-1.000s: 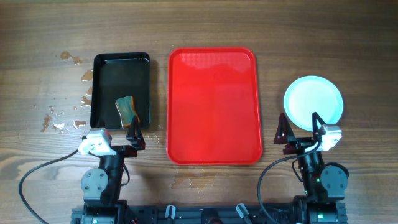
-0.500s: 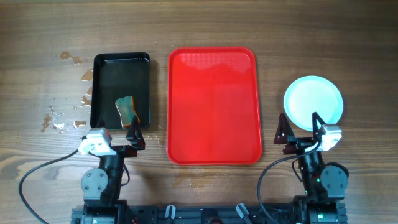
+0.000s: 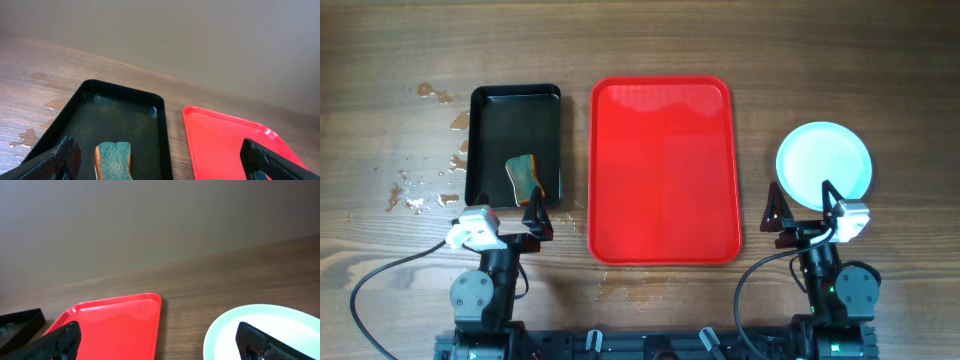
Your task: Clean dirty plates on tray and stack at the side
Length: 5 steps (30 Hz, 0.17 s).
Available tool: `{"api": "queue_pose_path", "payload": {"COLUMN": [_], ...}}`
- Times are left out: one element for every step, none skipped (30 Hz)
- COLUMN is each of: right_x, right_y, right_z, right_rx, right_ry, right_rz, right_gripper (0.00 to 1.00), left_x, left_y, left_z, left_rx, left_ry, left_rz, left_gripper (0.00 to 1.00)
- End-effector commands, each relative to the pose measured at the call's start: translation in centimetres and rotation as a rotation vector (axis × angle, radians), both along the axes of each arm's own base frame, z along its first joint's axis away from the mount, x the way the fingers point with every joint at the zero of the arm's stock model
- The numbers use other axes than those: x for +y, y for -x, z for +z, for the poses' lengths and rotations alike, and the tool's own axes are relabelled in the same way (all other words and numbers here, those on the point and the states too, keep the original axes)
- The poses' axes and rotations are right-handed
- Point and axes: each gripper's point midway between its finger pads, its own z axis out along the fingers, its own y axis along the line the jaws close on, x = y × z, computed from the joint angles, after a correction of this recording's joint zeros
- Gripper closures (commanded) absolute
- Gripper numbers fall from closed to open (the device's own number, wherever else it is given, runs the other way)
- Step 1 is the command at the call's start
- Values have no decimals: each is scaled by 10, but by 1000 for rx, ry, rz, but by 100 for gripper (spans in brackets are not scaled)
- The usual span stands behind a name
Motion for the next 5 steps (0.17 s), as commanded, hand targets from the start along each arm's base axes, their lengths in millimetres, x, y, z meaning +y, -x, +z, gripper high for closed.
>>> {"api": "queue_pose_path", "payload": {"right_x": [-2,-2,-2,-2,-2], "right_y": [0,0,0,0,0], "right_z": [1,1,1,1,1], "right_rx": [-4,-4,-4,-4,-4], "right_ry": [-14,-14,-14,-14,-14], "right_rz": [-15,-15,-15,-15,-15], "right_gripper": [0,0,0,0,0], "left_x": [3,3,3,3,3], "left_y": [0,0,0,0,0], "left_z": [0,0,0,0,0], "left_rx": [-2,-2,-2,-2,-2], "left_ry": [-9,-9,-9,-9,-9], "left_rz": [14,14,14,14,14], "left_gripper": [0,0,0,0,0]}}
